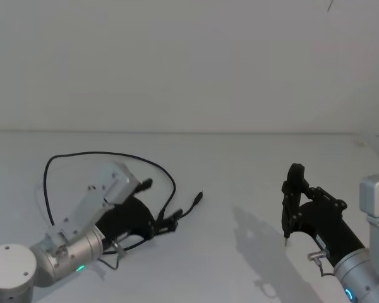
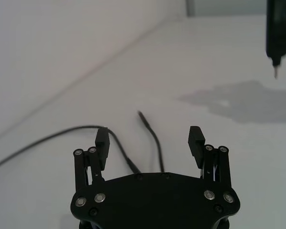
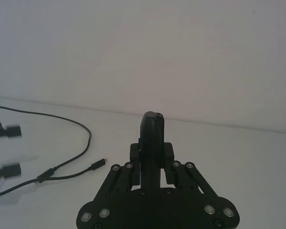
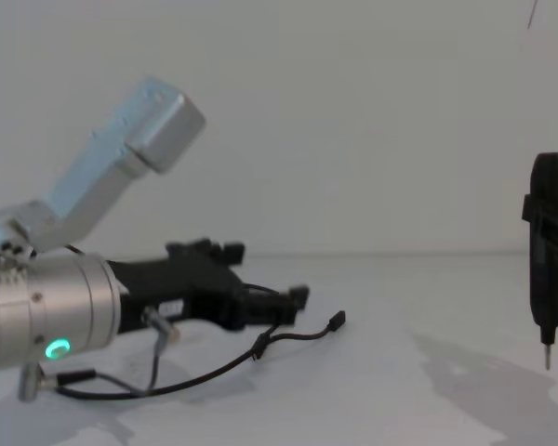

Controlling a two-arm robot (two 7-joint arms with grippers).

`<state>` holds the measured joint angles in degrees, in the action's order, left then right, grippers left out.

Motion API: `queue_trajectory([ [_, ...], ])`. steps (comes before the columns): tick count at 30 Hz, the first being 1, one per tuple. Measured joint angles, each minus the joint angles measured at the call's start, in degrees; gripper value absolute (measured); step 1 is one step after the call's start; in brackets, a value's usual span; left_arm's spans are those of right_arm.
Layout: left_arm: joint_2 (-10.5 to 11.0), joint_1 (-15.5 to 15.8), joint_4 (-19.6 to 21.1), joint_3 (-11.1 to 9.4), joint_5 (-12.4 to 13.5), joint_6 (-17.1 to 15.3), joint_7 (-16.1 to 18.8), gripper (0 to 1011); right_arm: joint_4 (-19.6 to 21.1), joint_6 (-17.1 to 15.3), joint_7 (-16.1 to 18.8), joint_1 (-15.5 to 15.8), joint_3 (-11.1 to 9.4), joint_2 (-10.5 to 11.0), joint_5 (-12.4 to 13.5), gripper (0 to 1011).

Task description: Pick up the data cable with the one hand.

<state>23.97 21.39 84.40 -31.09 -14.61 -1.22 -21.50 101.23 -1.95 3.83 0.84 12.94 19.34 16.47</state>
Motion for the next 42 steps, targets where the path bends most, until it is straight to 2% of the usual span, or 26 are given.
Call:
queue_trajectory([
  [6,-0.9,1.88,-4.09,-1.85,-0.01,-1.08,-3.88,1001,0.0,0.0,0.0,0.0,0.0,0.0,0.0,279],
  [10,-1.51,2.58,-5.86,-2.5,0.13,-1.56,-4.89,1001,0.0,0.0,0.0,0.0,0.0,0.0,0.0,279],
  [18,-2.92,3.18,-8.22,-2.93,0.71,-2.4,-4.93,1002,0.0,0.0,0.0,0.0,0.0,0.0,0.0,279],
  [21,-3.32,3.18,-8.57,-2.84,0.86,-2.58,-4.47,963,0.0,0.0,0.0,0.0,0.0,0.0,0.0,279],
  [36,-5.51,2.31,-9.47,-0.99,1.0,-3.65,-1.26,569,0.0,0.0,0.0,-0.01,0.0,0.0,0.0,279],
  [37,-5.57,2.27,-9.48,-0.92,0.99,-3.77,-1.21,499,0.0,0.0,0.0,0.0,0.0,0.0,0.0,279],
  [40,-5.78,2.18,-9.52,-0.7,0.91,-4.12,-1.15,424,0.0,0.0,0.0,0.0,0.0,0.0,0.0,279],
  [42,-5.96,2.09,-9.56,-0.53,0.85,-4.39,-1.15,336,0.0,0.0,0.0,0.0,0.0,0.0,0.0,279],
])
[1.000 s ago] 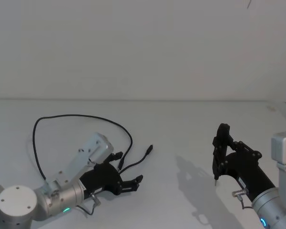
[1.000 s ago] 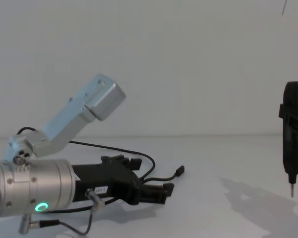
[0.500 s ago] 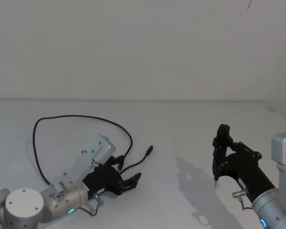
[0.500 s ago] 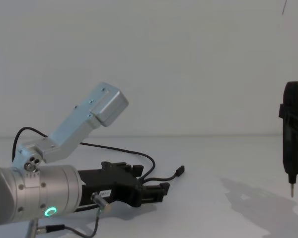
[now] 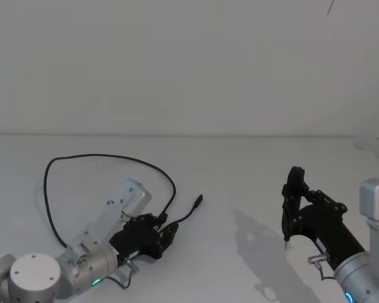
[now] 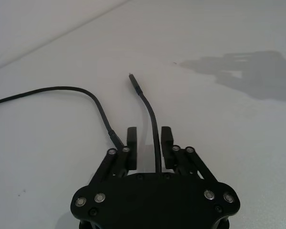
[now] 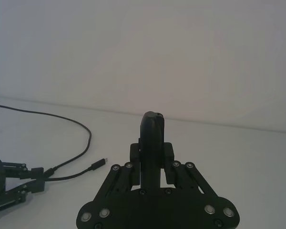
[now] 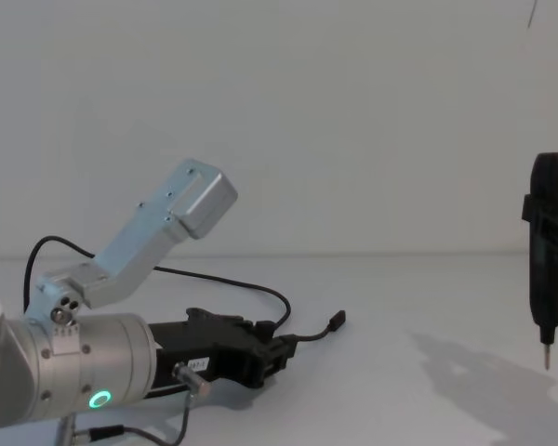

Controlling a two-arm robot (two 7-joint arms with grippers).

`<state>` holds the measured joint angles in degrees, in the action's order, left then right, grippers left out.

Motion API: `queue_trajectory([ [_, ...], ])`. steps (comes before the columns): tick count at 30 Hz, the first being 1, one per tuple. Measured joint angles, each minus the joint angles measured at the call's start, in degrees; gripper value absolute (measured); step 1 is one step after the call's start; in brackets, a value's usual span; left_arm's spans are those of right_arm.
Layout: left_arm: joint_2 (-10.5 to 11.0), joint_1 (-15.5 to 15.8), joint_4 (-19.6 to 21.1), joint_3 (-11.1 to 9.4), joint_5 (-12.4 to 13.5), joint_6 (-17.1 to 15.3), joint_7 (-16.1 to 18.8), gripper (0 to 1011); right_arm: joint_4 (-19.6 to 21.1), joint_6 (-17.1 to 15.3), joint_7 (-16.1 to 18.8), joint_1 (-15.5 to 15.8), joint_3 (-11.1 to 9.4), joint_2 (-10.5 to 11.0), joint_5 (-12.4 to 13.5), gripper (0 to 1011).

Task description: Pick up the data cable with the one hand.

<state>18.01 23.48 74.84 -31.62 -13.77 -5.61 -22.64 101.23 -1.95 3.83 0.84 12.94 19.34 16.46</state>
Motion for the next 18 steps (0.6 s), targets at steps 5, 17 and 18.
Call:
queue_trajectory([
  [5,-0.26,-0.11,-0.03,0.33,-0.14,-0.38,-0.07,201,0.0,0.0,0.0,0.0,0.0,0.0,0.0,279],
  [17,-0.27,0.46,1.5,1.49,-1.34,-0.76,-2.35,42,0.0,0.0,0.0,0.0,0.0,0.0,0.0,279],
  [18,-0.18,0.61,1.81,1.61,-1.53,-0.79,-2.68,42,0.0,0.0,0.0,0.0,0.0,0.0,0.0,279],
])
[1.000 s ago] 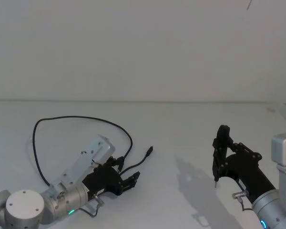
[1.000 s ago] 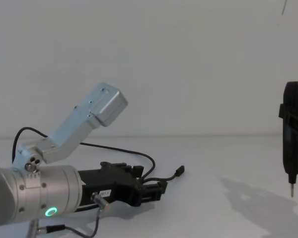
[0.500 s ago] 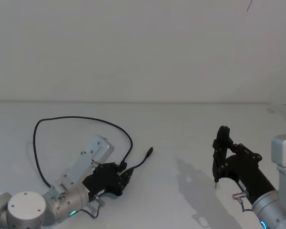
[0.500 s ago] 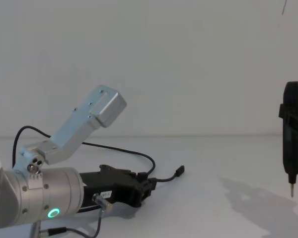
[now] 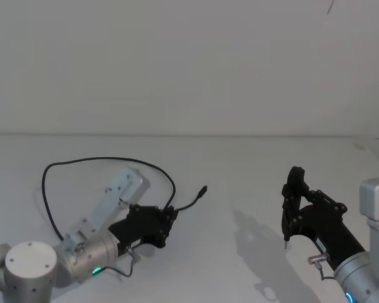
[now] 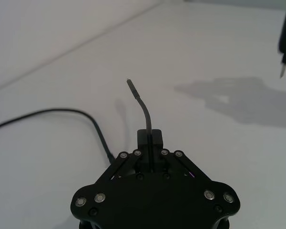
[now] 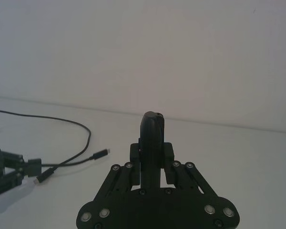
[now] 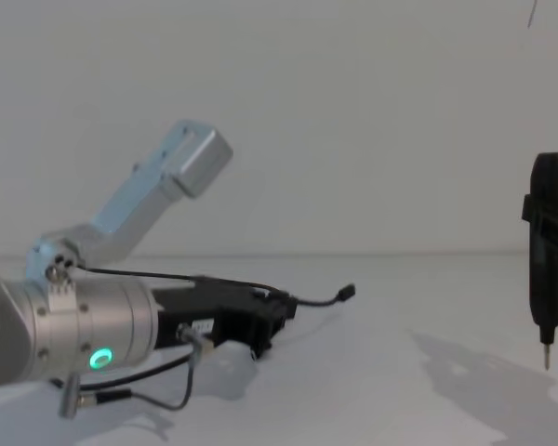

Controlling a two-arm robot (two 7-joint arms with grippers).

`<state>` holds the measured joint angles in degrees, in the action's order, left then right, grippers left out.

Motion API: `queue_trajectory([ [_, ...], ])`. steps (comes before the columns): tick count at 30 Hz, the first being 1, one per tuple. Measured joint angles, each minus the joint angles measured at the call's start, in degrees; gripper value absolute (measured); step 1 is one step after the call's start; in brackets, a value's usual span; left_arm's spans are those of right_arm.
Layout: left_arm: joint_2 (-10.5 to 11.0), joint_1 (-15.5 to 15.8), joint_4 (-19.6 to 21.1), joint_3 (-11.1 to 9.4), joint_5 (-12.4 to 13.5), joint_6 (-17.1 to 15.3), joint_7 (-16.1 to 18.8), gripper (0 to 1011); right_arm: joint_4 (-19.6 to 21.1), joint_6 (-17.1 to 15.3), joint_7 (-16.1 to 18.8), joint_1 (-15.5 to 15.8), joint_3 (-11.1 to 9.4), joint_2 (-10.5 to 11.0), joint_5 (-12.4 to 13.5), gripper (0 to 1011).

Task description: Pick up the data cable with the one hand.

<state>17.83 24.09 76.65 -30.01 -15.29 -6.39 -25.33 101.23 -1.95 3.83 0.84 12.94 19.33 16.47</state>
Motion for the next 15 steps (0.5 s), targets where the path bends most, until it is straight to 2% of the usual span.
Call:
queue_trajectory([
  [7,0.87,0.3,2.54,0.77,-1.61,-0.45,-2.12,42,0.0,0.0,0.0,0.0,0.0,0.0,0.0,279],
  [15,2.63,-0.78,6.57,1.47,-3.84,-2.1,-4.14,42,0.0,0.0,0.0,0.0,0.0,0.0,0.0,279],
])
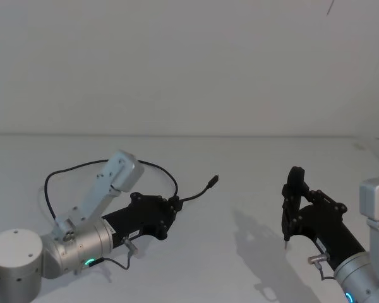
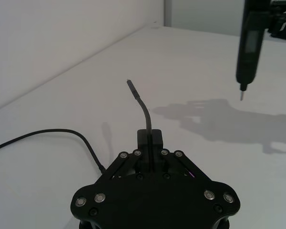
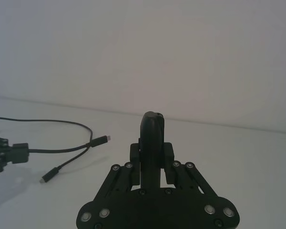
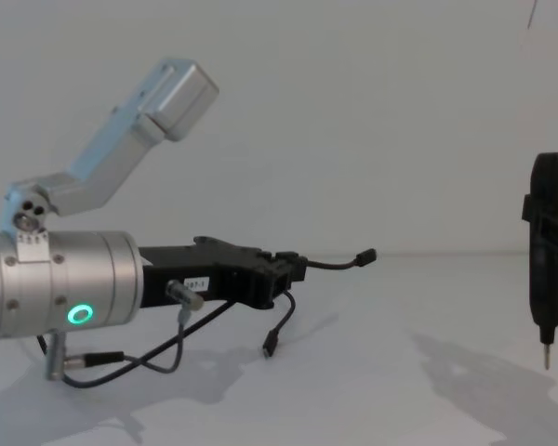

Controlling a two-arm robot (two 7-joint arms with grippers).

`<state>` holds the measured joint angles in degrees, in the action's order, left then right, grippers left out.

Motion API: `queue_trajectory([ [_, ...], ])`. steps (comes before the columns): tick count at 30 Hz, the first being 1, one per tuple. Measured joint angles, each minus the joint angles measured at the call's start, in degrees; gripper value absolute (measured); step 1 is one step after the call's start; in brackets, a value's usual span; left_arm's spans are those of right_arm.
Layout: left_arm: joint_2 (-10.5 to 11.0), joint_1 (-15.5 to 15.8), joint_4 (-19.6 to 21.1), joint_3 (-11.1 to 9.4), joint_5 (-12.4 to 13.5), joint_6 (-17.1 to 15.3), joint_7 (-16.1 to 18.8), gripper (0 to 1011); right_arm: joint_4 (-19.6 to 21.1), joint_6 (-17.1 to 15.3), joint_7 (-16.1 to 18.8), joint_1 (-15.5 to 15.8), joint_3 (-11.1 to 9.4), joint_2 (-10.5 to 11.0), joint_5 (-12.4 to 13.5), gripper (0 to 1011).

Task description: Pick up the data cable with the one hand.

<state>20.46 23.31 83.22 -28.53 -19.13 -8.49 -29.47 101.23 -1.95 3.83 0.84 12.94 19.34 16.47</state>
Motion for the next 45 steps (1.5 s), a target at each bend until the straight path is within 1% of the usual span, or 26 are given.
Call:
queue_trajectory([
  [9,2.1,-1.49,3.82,0.7,-2.04,-1.77,-1.34,42,0.0,0.0,0.0,0.0,0.0,-0.02,0.0,279],
  [14,2.74,-1.94,4.96,0.91,-2.67,-2.3,-1.74,42,0.09,0.08,0.19,-0.06,-0.02,-0.14,0.04,279],
  [21,3.35,-2.36,6.04,1.12,-3.25,-2.78,-2.08,42,0.61,1.01,1.68,-1.06,0.17,-0.91,0.94,279],
  [28,3.72,-2.6,6.69,1.24,-3.59,-3.07,-2.29,42,0.48,3.5,3.8,-3.22,1.21,-2.66,1.8,279],
  [34,3.9,-2.72,7.02,1.29,-3.75,-3.21,-2.4,41,-1.25,7.06,6.68,-6.05,2.85,-4.65,2.33,279],
  [35,3.91,-2.73,7.04,1.3,-3.77,-3.23,-2.41,42,-1.25,7.06,6.68,-6.05,2.85,-4.65,2.33,279],
  [39,4.0,-2.8,7.21,1.33,-3.84,-3.3,-2.46,42,-3.35,9.36,8.68,-8.25,3.85,-5.99,2.69,279],
  [45,4.06,-2.83,7.31,1.36,-3.9,-3.35,-2.5,42,-6.41,12.11,10.68,-10.52,4.58,-7.35,3.0,279],
])
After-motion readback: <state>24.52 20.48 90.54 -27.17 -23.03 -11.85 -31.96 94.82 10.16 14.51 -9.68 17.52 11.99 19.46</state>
